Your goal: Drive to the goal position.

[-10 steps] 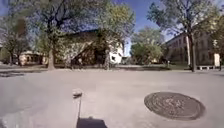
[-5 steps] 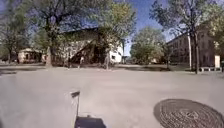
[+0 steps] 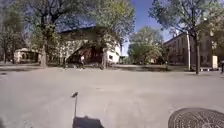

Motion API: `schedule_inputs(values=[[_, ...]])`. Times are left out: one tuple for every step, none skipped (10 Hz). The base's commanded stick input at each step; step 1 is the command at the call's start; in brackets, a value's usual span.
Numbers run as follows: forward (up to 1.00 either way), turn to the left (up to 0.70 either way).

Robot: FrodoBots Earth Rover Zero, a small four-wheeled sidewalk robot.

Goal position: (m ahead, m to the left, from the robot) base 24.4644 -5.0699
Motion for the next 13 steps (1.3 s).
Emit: schedule_inputs(values=[[1.0, -0.23], [1.0, 0.0], [1.0, 0.0], [1.0, -0.09], [1.0, -0.17], [1.0, -0.06], [1.0, 0.0], [1.0, -0.04], [1.0, -0.08], [1.0, -0.12], [1.0, -0.01], [1.0, -0.06], [1.0, -0.11]])
